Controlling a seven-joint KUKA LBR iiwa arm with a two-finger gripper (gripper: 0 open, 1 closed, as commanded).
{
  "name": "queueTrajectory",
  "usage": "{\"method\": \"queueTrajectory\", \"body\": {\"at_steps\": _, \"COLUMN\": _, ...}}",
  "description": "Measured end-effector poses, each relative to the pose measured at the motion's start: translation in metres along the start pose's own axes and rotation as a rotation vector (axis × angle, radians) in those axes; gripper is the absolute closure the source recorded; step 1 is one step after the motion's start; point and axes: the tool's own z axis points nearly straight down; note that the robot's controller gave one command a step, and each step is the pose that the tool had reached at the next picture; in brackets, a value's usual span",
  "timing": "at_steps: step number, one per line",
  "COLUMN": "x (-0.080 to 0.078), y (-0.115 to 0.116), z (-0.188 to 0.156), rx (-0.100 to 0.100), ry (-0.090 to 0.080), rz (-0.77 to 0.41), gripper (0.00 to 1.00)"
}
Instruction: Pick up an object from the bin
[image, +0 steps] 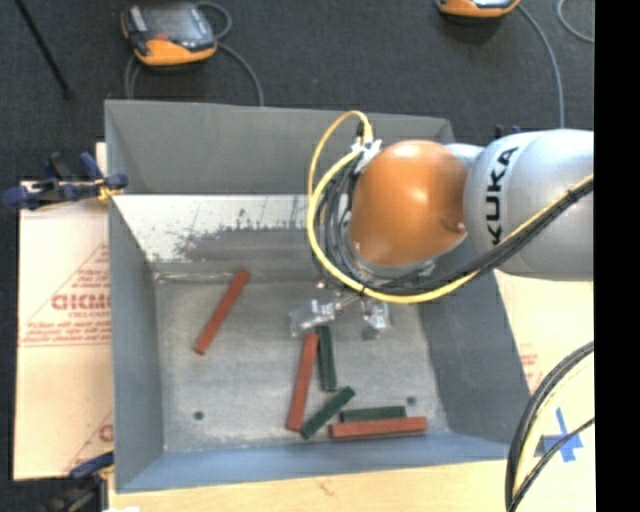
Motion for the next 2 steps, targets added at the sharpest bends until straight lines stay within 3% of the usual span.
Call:
{"method": "queueTrajectory", "body": {"at_steps": 1, "x": 0.034, "y": 0.005, "z": 0.045, "rx": -0.003, "ry": -0.003, "rz": -0.248, "gripper": 0.0}}
{"method": "queueTrajectory", "body": {"at_steps": 2, "x": -0.003, "y": -0.02, "z": 0.057, "rx": 0.0, "ry": -0.004, "rz": -0.466, "gripper": 1.0}}
